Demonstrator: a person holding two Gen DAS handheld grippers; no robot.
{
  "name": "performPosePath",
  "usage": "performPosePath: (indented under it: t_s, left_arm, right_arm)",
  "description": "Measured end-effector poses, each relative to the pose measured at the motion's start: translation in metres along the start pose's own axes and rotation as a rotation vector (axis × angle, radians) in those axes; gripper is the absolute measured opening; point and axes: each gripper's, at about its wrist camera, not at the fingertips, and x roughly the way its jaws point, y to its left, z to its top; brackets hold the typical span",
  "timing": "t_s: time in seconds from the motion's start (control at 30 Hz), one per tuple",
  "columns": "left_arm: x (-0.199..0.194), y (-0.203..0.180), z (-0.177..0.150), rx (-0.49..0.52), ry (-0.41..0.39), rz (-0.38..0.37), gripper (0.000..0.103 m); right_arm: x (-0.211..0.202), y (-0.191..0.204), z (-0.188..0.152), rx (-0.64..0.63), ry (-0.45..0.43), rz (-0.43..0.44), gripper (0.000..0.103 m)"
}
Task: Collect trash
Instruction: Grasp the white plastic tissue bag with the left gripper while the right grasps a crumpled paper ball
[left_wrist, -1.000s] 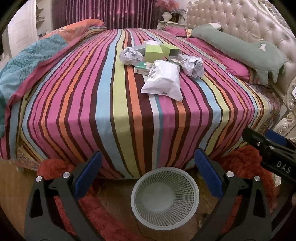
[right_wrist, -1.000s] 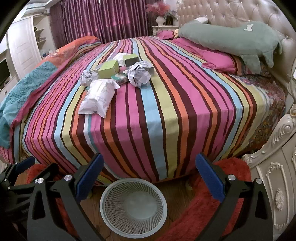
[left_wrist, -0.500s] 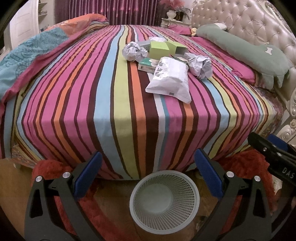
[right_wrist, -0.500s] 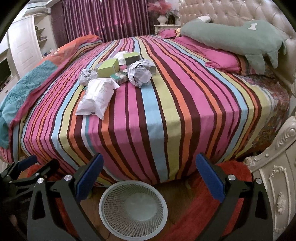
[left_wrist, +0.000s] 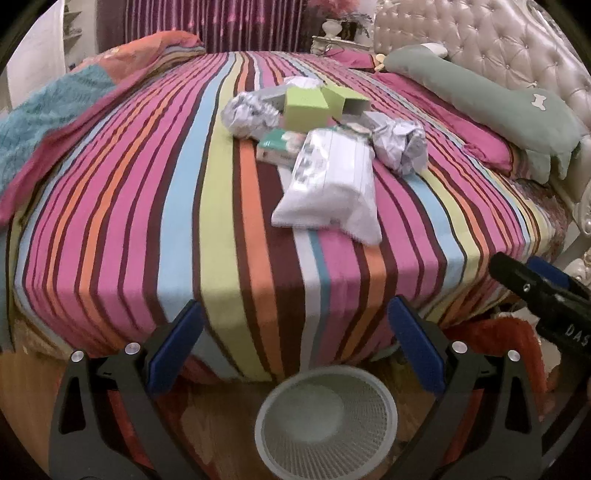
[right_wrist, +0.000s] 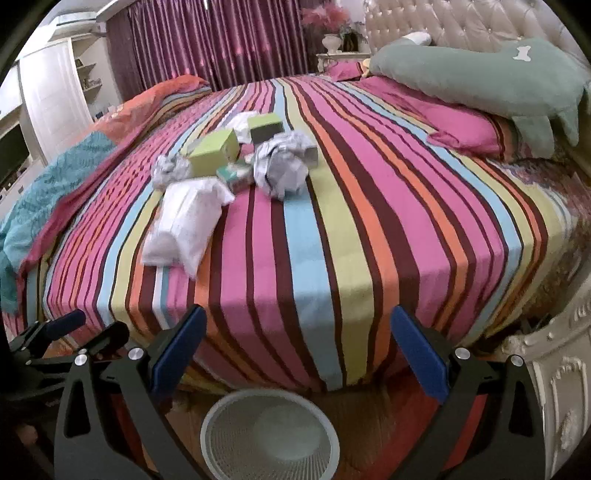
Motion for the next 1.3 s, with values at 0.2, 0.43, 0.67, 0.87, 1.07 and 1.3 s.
performPosePath:
  t_s: [0.2, 0.43, 0.67, 0.87, 1.07, 1.3]
  left_arm:
    - [0.020, -0.012, 0.029, 0.015, -0.019, 0.004, 0.097]
    - [0.044, -0.027, 0.052, 0.029, -0.018, -0.002, 0.097]
    - [0.065, -0.029, 0.074, 0.025, -0.008, 0.012, 0.097]
    - [0.083, -0.033, 0.084, 0.036, 0.008, 0.022, 0.097]
    - [0.097, -0.037, 0.091, 0.042, 0.017, 0.030, 0.097]
    - [0.113, -0.036, 0.094, 0.040, 0.028, 0.036, 0.097]
  right_arm:
    - [0.015, -0.003, 0.035, -0.011, -0.022, 0.004, 0.095]
    - [0.040, -0.007, 0.060, 0.009, -0.005, 0.039, 0.095]
    - [0.074, 0.000, 0.093, 0.015, 0.018, 0.083, 0.095]
    - [0.105, 0.009, 0.109, -0.015, 0.051, 0.086, 0.095]
    - [0.124, 0.010, 0.116, -0.037, 0.068, 0.079, 0.095]
    - [0.147, 0.004, 0.125, -0.012, 0.108, 0.078, 0.095]
